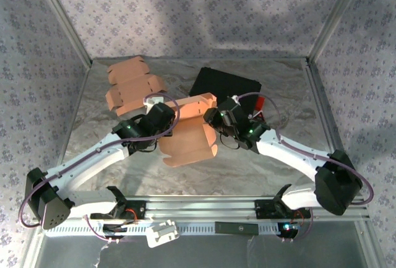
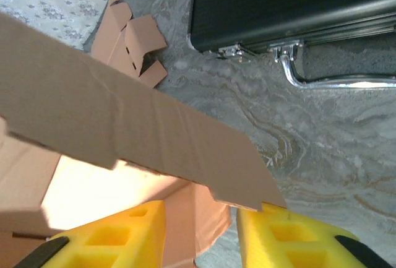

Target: Fold the paper box

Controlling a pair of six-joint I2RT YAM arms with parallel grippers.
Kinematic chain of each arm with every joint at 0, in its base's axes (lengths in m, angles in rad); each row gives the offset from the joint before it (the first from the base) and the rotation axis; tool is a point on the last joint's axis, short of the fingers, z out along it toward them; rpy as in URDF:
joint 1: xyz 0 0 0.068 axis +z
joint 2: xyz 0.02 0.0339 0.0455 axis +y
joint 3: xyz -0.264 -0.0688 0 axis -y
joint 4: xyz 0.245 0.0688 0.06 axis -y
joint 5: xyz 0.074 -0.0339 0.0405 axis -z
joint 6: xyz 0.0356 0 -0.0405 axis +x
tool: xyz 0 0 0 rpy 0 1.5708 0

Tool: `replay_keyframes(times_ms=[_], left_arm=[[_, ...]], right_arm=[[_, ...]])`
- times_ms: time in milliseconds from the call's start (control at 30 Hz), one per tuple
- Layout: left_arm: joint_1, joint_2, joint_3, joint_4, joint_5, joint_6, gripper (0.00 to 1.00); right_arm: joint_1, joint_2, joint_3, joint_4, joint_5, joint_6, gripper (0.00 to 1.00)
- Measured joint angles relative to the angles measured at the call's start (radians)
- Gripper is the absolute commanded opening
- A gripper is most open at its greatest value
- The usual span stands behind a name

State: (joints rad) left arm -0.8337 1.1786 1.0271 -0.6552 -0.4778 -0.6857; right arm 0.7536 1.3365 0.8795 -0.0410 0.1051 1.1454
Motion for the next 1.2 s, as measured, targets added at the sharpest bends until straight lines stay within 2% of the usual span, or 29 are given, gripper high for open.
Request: replay_keyframes(times_ms=[400, 800, 1200], left_arm=[[-0.010, 0.008, 0.013, 0.000, 0.011, 0.011, 0.00], [-0.012, 0.027, 0.016, 0.001, 0.017, 0.015, 0.00], [-0.012, 0.027, 0.026, 0.000, 0.019, 0.023, 0.00]], right_arm=[[-0.006, 0.049, 0.010, 0.058, -0.031, -0.081, 0.31], [0.026, 0.055, 0.099, 0.019, -0.024, -0.195, 0.31], [0.074, 0.141, 0.139, 0.023, -0.054, -0.240, 0.28]])
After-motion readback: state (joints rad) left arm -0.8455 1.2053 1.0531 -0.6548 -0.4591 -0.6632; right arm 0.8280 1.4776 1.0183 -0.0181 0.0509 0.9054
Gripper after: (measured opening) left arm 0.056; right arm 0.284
